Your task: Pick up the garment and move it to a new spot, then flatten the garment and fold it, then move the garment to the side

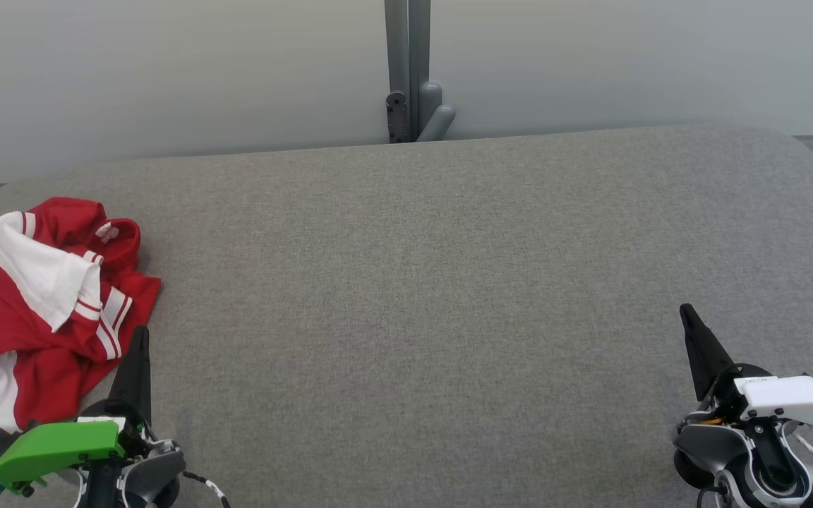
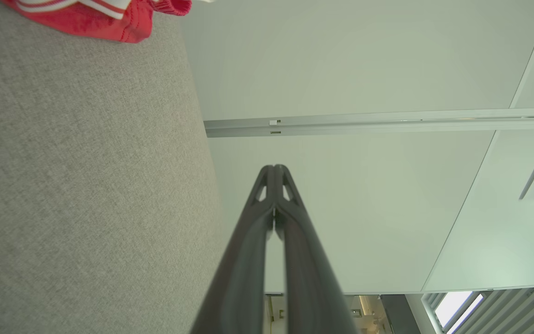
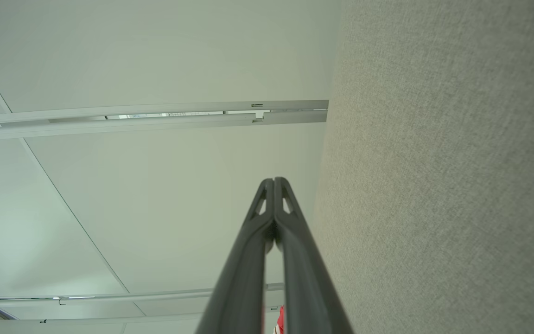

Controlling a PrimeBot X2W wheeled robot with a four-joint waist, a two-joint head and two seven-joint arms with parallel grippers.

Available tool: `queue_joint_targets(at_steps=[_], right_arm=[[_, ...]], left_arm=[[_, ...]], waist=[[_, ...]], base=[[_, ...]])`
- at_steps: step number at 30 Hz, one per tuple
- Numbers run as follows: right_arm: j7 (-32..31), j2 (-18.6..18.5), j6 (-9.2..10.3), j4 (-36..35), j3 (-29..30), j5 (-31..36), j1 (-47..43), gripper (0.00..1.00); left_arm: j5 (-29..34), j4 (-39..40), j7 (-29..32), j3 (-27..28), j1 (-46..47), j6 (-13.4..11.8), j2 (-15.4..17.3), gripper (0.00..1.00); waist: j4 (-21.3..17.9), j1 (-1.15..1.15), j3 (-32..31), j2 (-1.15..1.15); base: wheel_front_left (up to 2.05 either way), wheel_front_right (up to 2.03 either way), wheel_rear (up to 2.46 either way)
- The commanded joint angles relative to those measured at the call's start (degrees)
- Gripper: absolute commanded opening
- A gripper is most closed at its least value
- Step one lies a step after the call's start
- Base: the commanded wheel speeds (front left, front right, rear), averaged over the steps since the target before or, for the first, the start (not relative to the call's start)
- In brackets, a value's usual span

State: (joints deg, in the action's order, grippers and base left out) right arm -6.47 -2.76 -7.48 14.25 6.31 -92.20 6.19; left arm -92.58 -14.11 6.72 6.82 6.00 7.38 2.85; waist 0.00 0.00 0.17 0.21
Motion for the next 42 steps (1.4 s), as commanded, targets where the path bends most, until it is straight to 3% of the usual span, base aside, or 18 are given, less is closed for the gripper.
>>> queue_joint_targets(at_steps=[1, 8, 9, 20, 42], right_arm=[[0.0, -0.2, -0.02, -0.2, 0.0, -0.4, 0.5, 0.0], [0.0, -0.3, -0.02, -0.2, 0.0, -0.4, 0.5, 0.0], [0.0, 0.0, 0.0, 0.0, 0.0, 0.0, 0.0, 1.0], [2.5, -0.2, 0.01, 0.0, -0.9, 2.9, -1.9, 1.0], [8.0, -1.5, -0.01, -6.8, -1.7, 35.2, -3.9, 1.0]], left_arm=[[0.4, 0.1, 0.1, -0.1, 0.7, 0.2, 0.1, 0.0], [0.4, 0.1, 0.1, -0.1, 0.7, 0.2, 0.1, 0.0], [0.0, 0.0, 0.0, 0.0, 0.0, 0.0, 0.0, 1.0], [2.1, -0.4, -2.5, -1.9, -1.6, -0.1, -0.2, 1.0], [29.3, 1.2, -8.1, -6.5, -2.3, -3.0, -0.1, 1.0]], waist=[[0.0, 0.0, 0.0, -0.21], [0.0, 0.0, 0.0, -0.21], [0.0, 0.0, 0.0, 0.0], [0.1, 0.0, 0.0, -0.02], [0.2, 0.0, 0.3, -0.05]], base=[[0.0, 0.0, 0.0], [0.0, 0.0, 0.0], [0.0, 0.0, 0.0], [0.0, 0.0, 0.0], [0.0, 0.0, 0.0]])
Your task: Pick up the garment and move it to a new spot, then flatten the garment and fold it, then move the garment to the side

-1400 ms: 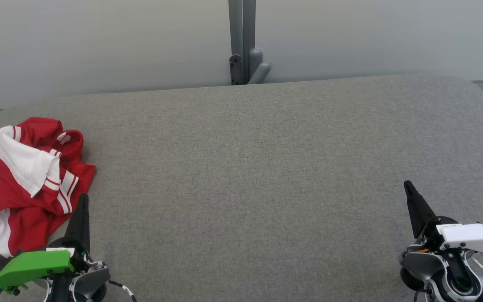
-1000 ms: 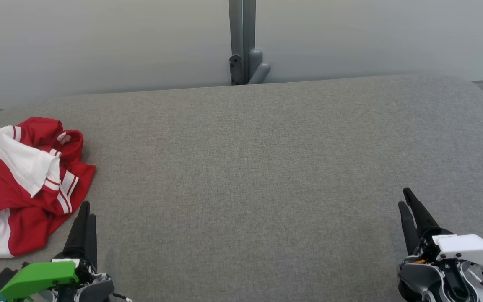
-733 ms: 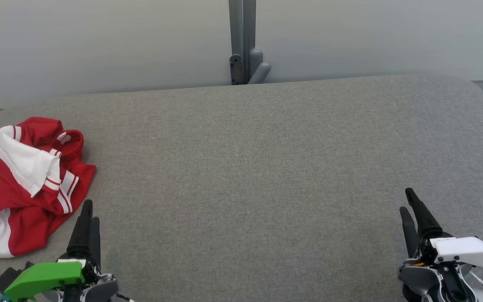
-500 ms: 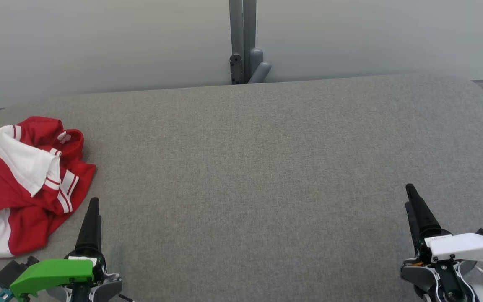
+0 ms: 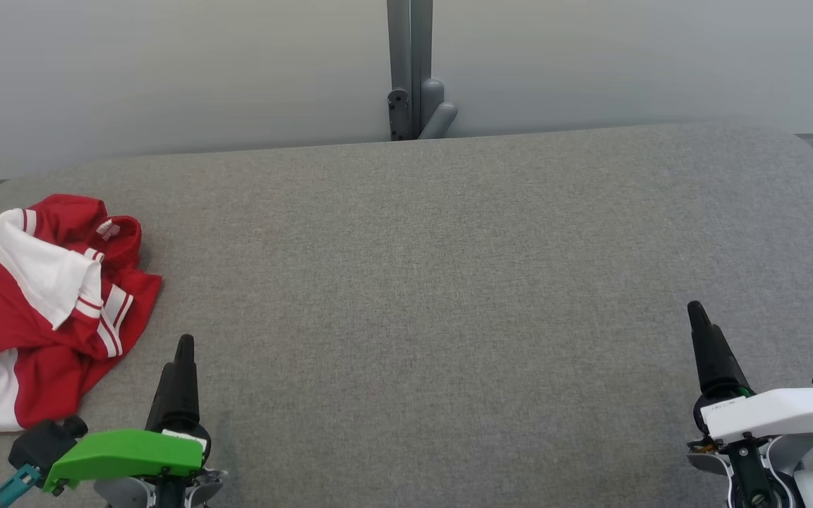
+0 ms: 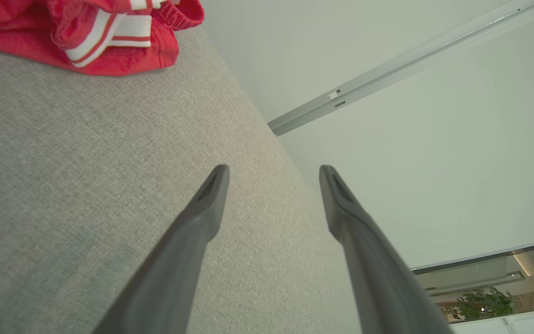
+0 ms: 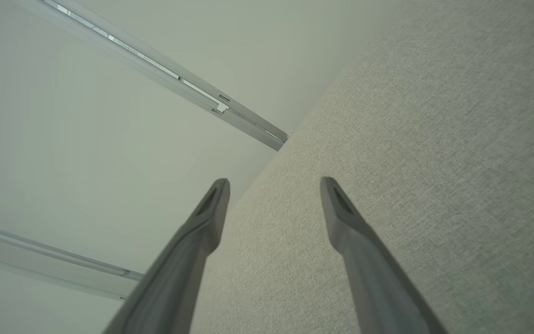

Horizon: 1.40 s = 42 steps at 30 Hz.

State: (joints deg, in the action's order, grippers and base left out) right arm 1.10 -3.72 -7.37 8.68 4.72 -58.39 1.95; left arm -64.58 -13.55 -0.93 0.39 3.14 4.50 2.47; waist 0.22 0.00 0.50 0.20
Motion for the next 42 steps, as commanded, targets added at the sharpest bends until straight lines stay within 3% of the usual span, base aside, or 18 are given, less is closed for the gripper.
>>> queue_joint_targets(at_steps=[1, 42], right_arm=[[0.6, -0.6, -0.12, -1.4, -0.1, 2.5, 0.2, 1.0], [7.8, -3.6, -0.16, -3.1, 0.4, 34.6, -0.9, 1.0]], left_arm=[[2.4, 0.6, -0.6, -0.2, 0.5, -0.2, 0.3, 1.0], [36.0, 0.7, -7.9, -2.7, -1.3, -0.3, 0.6, 1.0]], waist=[[0.0, 0.0, 0.0, -0.05], [0.3, 0.0, 0.1, -0.12]], base=[[0.0, 0.0, 0.0], [0.0, 0.0, 0.0]])
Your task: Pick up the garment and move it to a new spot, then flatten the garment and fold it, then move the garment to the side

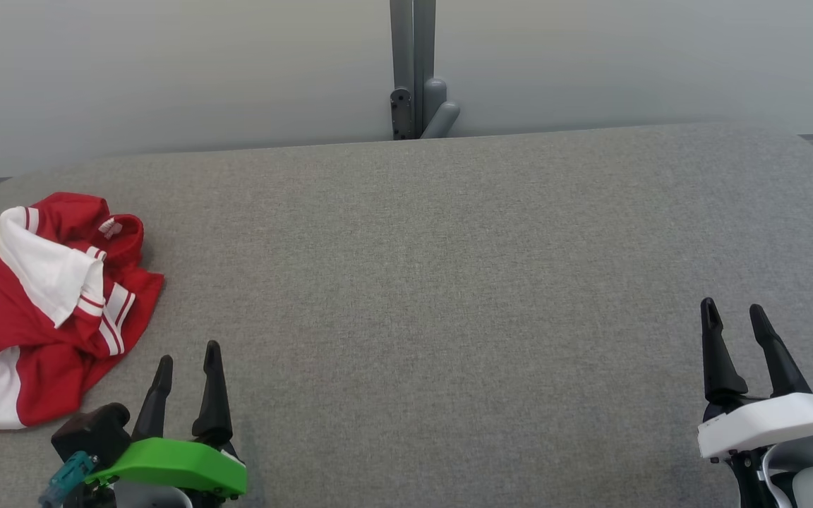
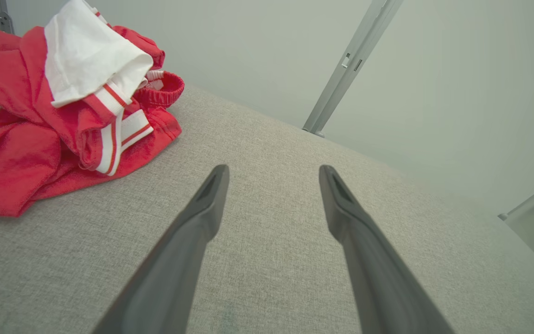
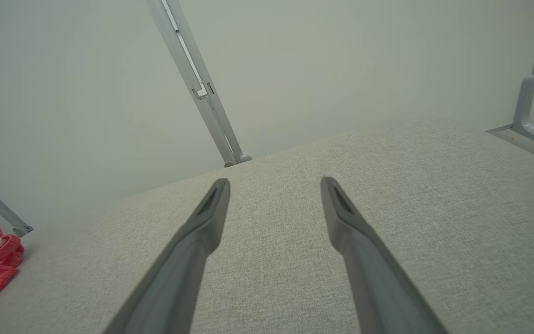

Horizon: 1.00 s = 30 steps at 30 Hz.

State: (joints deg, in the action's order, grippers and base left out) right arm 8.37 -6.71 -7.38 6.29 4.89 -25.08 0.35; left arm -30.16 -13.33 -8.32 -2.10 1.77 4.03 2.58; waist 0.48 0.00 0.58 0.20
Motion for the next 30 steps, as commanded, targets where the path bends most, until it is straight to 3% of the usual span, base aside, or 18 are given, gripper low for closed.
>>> queue_joint_targets(at_steps=[1, 20, 30], right_arm=[[0.7, -0.7, -0.14, -0.7, 0.2, 1.9, 0.7, 1.0], [3.2, -0.3, -0.11, 0.0, -0.5, 12.3, -0.5, 1.0], [4.5, 0.5, -0.11, 1.1, 0.2, 16.0, -1.3, 1.0]], left_arm=[[2.2, 0.5, -0.7, -0.2, 0.0, 0.1, 0.5, 1.0], [13.3, 0.1, -3.2, -0.1, -1.1, 0.0, 0.8, 1.0], [15.3, -1.6, -4.5, 1.3, -1.6, 0.4, 0.6, 1.0]], waist=[[0.0, 0.0, 0.0, -0.11], [0.2, 0.0, -0.1, -0.15], [0.3, 0.0, -0.1, -0.16]], base=[[0.0, 0.0, 0.0], [0.0, 0.0, 0.0], [0.0, 0.0, 0.0]])
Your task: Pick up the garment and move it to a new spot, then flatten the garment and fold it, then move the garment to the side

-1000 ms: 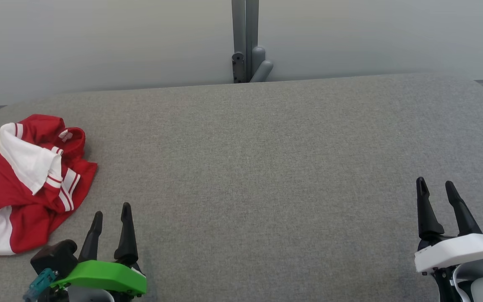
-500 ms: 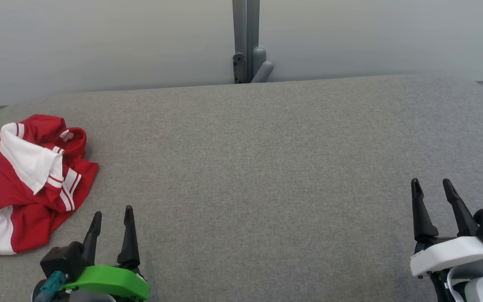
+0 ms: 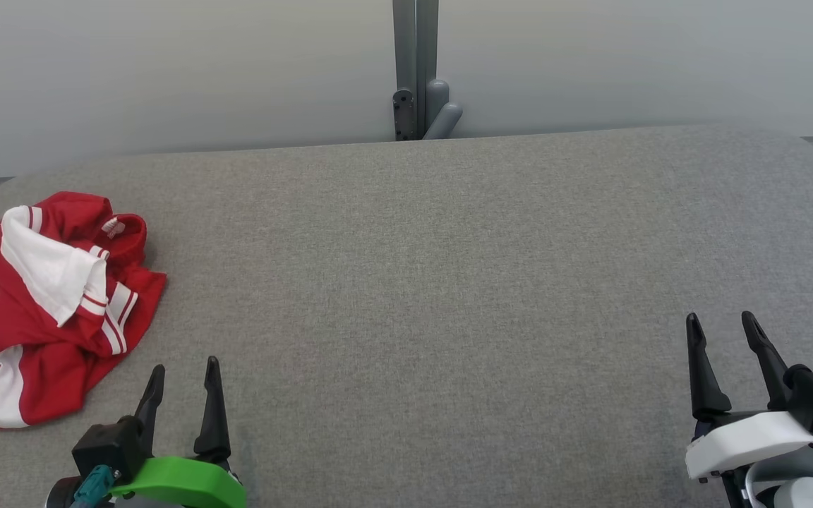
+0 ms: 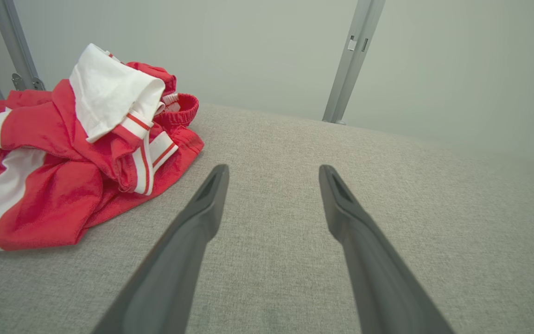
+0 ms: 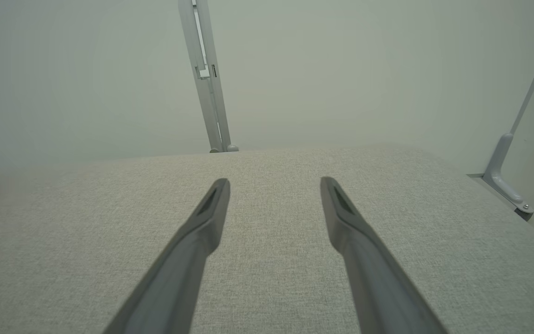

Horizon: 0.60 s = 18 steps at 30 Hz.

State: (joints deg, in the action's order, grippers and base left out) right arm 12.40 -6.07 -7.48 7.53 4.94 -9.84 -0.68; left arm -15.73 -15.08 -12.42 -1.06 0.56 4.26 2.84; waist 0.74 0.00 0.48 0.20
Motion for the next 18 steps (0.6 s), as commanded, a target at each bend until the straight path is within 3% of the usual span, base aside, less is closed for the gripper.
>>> queue_joint_targets(at_steps=[1, 18], right_arm=[[0.5, -0.1, -0.02, 0.0, 0.1, 1.2, -0.3, 1.0], [2.4, -0.1, -0.02, 0.9, 0.1, 7.9, -1.2, 1.0]], left_arm=[[1.1, 0.1, -0.5, 0.3, -0.4, 0.1, 0.3, 1.0], [6.1, -0.4, -2.4, -0.5, -0.7, -0.6, 0.1, 1.0]], waist=[[0.0, 0.0, 0.0, -0.16], [0.2, 0.0, 0.2, -0.19]], base=[[0.0, 0.0, 0.0], [0.0, 0.0, 0.0]])
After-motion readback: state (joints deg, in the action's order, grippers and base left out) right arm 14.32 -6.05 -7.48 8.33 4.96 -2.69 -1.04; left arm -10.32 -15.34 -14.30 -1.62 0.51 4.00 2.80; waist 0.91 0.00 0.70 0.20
